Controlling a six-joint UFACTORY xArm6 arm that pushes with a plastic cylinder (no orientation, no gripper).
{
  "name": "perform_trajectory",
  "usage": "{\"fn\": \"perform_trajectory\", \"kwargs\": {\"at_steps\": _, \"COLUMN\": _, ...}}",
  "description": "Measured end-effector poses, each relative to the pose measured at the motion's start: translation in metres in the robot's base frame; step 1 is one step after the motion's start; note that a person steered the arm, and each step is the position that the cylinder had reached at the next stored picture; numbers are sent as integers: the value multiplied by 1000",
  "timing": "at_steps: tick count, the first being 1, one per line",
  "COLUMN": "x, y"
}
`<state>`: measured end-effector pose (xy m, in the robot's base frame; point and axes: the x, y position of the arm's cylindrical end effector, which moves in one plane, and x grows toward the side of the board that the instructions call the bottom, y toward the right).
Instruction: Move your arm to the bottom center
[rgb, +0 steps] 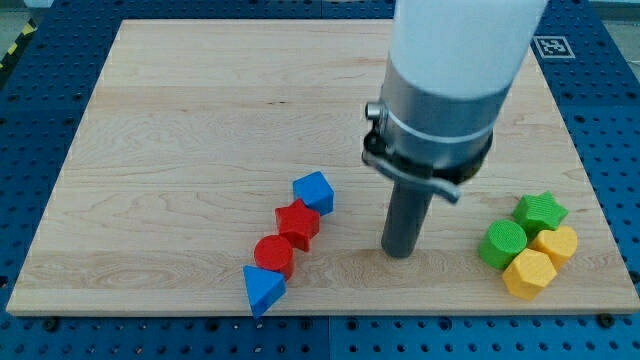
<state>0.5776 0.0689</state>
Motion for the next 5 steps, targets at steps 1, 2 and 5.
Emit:
{"fn": "perform_trajectory", "kwargs": {"at_steps": 1, "x": 39, "y": -26}}
{"fn": "perform_trajectory", "kwargs": {"at_steps": 2, "x": 41, "y": -32}}
{"fn": "perform_trajectory", "kwargs": {"at_steps": 5, "x": 40, "y": -72}}
